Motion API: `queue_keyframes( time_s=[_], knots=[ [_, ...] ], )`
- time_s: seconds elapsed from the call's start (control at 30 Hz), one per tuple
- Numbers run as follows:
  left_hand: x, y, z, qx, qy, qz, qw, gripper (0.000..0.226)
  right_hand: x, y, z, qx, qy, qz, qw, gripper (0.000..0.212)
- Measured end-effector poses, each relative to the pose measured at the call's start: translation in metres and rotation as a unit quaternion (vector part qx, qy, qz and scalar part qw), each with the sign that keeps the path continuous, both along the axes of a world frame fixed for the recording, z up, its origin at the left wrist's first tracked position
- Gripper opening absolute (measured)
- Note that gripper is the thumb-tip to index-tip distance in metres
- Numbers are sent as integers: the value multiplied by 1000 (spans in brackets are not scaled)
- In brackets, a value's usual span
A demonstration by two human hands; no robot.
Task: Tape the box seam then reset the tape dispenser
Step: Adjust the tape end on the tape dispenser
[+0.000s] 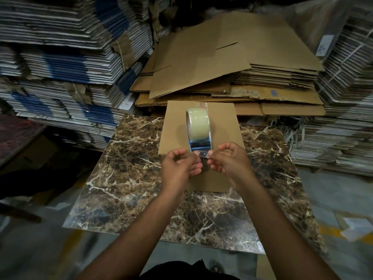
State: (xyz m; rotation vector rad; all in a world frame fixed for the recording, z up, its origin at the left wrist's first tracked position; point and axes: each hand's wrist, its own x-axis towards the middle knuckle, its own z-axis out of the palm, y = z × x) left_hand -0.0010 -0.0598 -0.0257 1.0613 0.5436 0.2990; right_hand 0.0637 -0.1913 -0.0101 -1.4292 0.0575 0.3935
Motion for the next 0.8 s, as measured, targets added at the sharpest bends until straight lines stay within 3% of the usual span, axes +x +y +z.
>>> queue_keyframes(
  time_s=[0.2,0.37,0.53,0.7,0.8],
  knots=[
    [1,-1,-2,-16,-6,-5,1000,39,2,0,1,-10,22,24,999,30],
    [2,-1,-4,19,-5,-2,1000,37,4,1,-1,-46,-8,24,999,34],
    [1,-1,-2,59,-6,-2,998,32,2,-3,1,-24,9,59,998,34],
    [1,-1,0,125,17,-19,992,47,4,-3,-1,-50,-29,73,996,35],
    [2,-1,-1,120,26,-31,992,47,3,-3,0,-81,-57,87,991,39]
  ],
)
